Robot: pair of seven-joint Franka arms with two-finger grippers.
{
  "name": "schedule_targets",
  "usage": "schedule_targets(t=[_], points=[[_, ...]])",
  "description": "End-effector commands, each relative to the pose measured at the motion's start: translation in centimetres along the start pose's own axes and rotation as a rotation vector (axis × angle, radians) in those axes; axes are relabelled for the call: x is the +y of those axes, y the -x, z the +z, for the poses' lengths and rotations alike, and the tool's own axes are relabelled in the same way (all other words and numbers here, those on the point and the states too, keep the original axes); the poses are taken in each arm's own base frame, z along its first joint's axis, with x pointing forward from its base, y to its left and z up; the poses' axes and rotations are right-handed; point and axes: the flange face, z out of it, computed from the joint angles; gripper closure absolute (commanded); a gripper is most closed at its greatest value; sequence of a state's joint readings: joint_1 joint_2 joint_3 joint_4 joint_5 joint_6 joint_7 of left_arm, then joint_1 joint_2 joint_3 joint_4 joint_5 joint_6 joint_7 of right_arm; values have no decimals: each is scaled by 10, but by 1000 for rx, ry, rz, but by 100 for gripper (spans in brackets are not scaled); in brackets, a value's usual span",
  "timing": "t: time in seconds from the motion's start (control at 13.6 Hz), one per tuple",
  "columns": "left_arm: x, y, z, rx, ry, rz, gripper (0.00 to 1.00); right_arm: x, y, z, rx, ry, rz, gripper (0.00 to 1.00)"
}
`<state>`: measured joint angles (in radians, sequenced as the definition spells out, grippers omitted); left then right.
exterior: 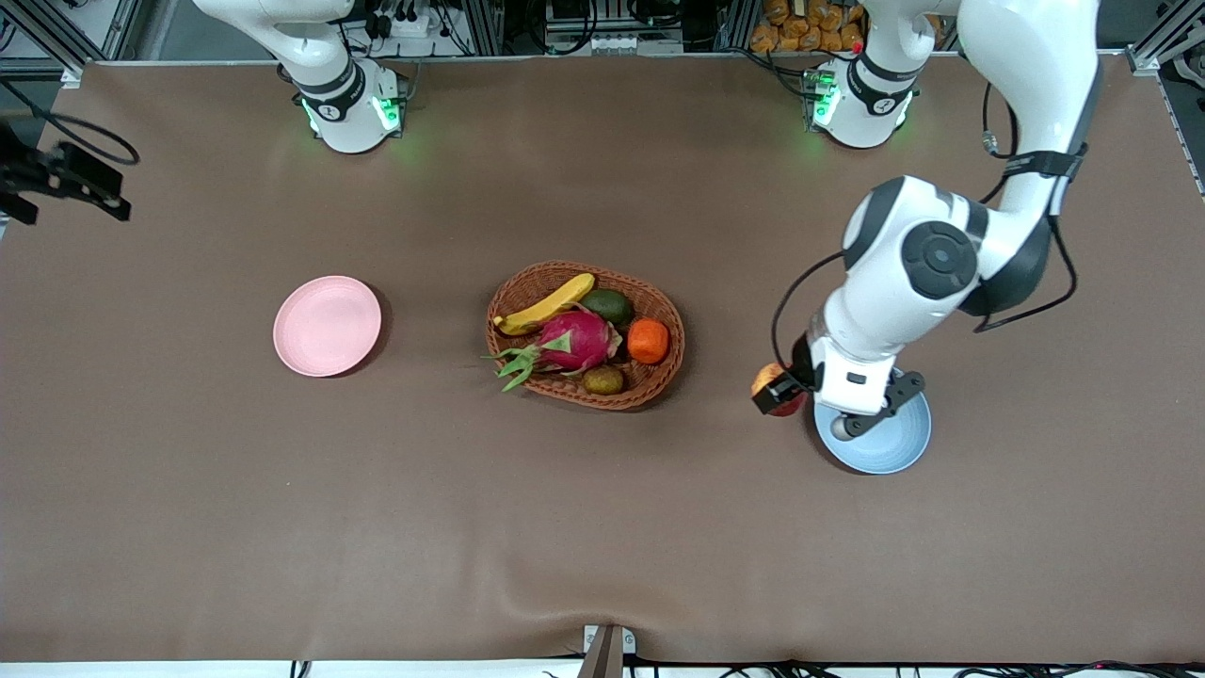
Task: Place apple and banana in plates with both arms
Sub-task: 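Lift the red apple and carry it over the blue plate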
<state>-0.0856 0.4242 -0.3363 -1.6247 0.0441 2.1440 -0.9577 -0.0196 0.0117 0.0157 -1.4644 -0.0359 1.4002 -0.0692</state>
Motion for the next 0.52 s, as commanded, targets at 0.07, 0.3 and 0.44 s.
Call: schedule_targets(t=[0.07,0.3,0.44], points=[[-39,-34,-10,-27,-69,99,100,-18,-23,29,-47,4,-46,0],[-63,-54,-2,-58,-96,158,100,-57,-42,64,-118,-3,-95,0],[-80,-68,13,-97,-117,201,100,-87,-50,86,-156,-19,-37,0]])
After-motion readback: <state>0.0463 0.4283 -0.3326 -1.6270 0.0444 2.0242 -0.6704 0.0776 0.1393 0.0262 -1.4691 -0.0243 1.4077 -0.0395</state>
